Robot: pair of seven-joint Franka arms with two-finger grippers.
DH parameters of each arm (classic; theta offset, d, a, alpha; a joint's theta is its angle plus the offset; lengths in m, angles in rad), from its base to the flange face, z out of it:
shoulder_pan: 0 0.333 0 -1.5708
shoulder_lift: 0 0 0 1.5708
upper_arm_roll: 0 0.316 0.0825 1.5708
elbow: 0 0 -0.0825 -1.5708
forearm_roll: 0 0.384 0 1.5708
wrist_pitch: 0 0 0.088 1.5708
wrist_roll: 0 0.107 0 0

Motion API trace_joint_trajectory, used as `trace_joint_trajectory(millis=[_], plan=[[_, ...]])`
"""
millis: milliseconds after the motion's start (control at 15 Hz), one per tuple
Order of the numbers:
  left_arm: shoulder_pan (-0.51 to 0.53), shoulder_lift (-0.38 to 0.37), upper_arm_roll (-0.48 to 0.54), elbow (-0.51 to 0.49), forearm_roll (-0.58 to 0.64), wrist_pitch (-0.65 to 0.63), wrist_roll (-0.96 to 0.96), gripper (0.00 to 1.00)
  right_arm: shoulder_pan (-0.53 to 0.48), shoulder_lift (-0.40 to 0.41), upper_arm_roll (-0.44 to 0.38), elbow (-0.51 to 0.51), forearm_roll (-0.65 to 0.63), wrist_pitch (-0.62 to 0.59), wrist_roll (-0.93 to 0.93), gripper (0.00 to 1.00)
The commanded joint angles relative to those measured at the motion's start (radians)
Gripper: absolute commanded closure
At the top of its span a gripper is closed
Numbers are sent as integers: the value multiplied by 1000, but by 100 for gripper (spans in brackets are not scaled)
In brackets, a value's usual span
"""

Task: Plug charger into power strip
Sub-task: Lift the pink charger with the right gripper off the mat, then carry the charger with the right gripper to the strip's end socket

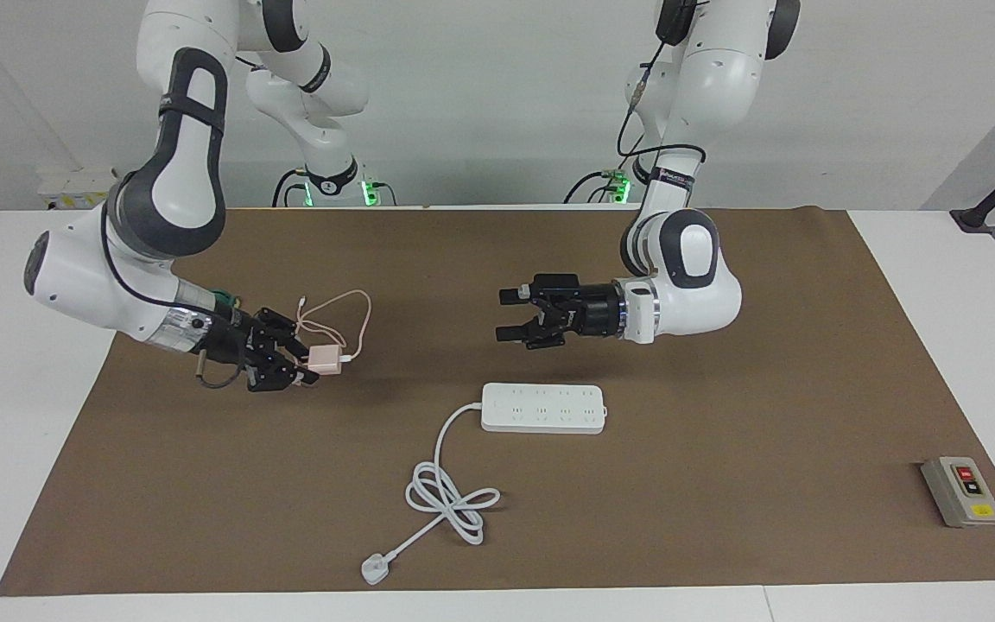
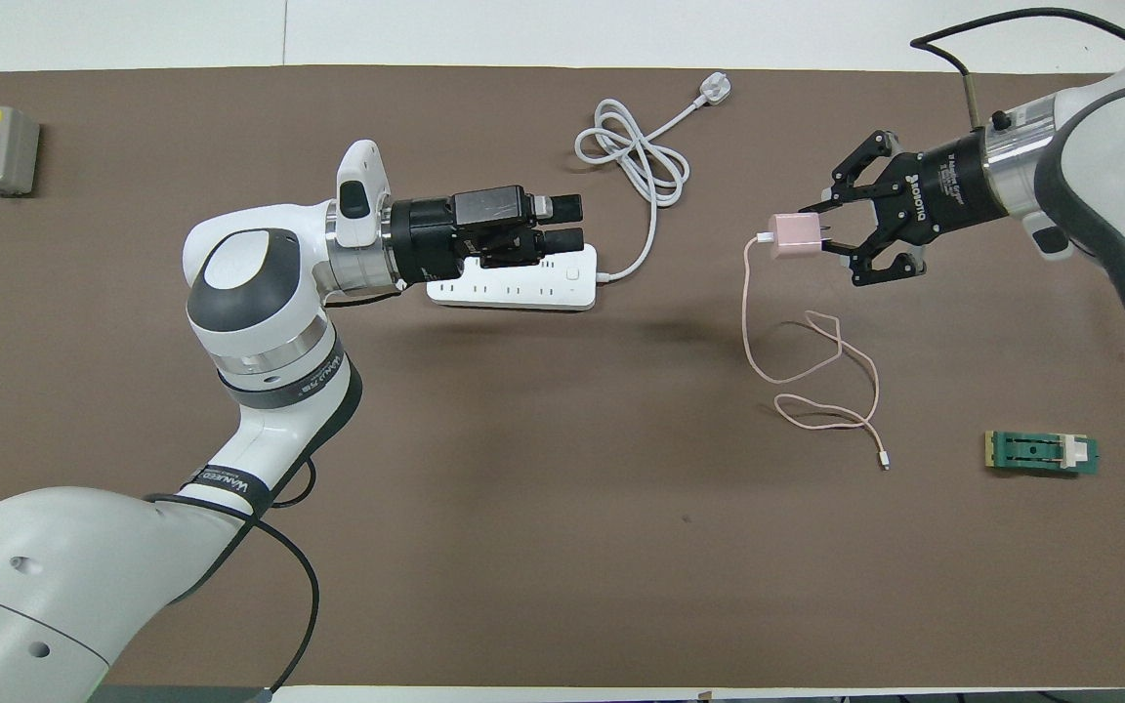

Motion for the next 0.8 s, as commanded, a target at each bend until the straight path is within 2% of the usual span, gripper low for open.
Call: trace_joint_trajectory(millis=[0,334,735], plan=[[6,17,1,22,16,-18,-13,0,64,-20,0,-7,-9,39,93,100],[-9,20,1,23,16,37,-11,0,170,-27,1,28,-10,113,253,100],[-24,20,-1,22,13,43,-7,0,242,-29,6,39,-16,186,312,100]])
